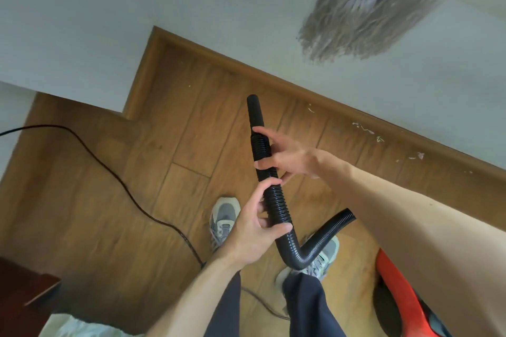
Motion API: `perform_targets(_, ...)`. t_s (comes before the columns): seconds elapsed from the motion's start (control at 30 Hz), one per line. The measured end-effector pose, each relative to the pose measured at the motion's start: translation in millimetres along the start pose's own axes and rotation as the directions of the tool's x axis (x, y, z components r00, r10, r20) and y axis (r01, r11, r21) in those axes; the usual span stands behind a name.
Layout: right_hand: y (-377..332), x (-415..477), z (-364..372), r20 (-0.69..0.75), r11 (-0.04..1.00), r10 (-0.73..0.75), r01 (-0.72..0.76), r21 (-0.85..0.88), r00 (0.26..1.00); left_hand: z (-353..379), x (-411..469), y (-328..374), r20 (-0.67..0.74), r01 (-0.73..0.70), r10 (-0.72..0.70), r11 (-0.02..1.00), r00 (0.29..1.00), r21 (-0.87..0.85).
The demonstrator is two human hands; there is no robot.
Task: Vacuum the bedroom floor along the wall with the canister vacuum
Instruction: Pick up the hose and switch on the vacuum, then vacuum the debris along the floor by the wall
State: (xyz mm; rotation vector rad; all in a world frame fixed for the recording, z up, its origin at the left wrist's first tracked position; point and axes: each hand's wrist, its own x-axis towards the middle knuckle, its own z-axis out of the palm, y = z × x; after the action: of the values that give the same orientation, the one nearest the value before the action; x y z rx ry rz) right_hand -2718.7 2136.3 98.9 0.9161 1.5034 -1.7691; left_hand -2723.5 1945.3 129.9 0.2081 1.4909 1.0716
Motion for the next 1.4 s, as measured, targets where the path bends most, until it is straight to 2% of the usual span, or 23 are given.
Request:
perform_targets(0.17, -20.6, 31.7, 24.8, -0.01, 0.999, 0.023, -0.023, -0.044, 1.0, -34.9, 3.3, -4.6, -0.035, 0.036, -0.037, 0.999, 0.999, -0.03)
perform_targets(0.3, -24.3, 47.0, 32.7, -0.018, 0.998, 0.053, -0.054, -0.043, 0.998, -52.2, 6.8, -9.0, -0.01, 0.051, -0.052, 0.997, 0.999, -0.062)
perform_targets(0.53, -7.1, 45.8, 25.3, -0.003, 0.992, 0.122, -0.122, -0.012, 0.993, -44.8, 17.1, -15.7, 0.026, 0.124, -0.123, 0.99, 0.992, -0.072)
perform_targets(0.73, 26.9, 21.3, 19.5, -0.129, 0.982, 0.074, -0.05, 0.183, 0.989, -23.8, 22.3, -12.3, 0.05, 0.17, -0.17, 0.985, 0.984, -0.003)
perform_targets(0.83, 55.8, -0.7, 18.4, -0.22, 0.934, 0.057, 0.025, 0.356, 0.974, -9.0, 26.2, -7.3, 0.072, 0.178, -0.183, 0.981, 0.98, 0.08)
perform_targets(0.93, 99.7, -28.5, 17.7, -0.305, 0.828, 0.147, 0.051, 0.558, 0.941, 9.2, 30.3, -2.3, 0.102, 0.174, -0.19, 0.974, 0.977, 0.142)
perform_targets(1.03, 157.7, -55.9, 19.0, -0.404, 0.757, 0.287, 0.052, 0.652, 0.869, 28.2, 33.0, -0.8, 0.118, 0.188, -0.213, 0.963, 0.97, 0.194)
perform_targets(1.1, 195.9, -75.6, 20.6, -0.416, 0.683, 0.358, 0.069, 0.727, 0.836, 42.2, 33.2, -2.3, 0.131, 0.184, -0.223, 0.949, 0.966, 0.257)
perform_targets(1.23, 260.4, -114.8, 27.3, -0.446, 0.625, 0.471, 0.068, 0.778, 0.761, 70.8, 31.9, -11.3, 0.164, 0.176, -0.246, 0.918, 0.955, 0.354)
perform_targets(1.4, 320.6, -151.4, 39.6, -0.475, 0.557, 0.555, 0.12, 0.822, 0.683, 106.3, 29.1, -25.8, 0.227, 0.086, -0.219, 0.871, 0.949, 0.483)
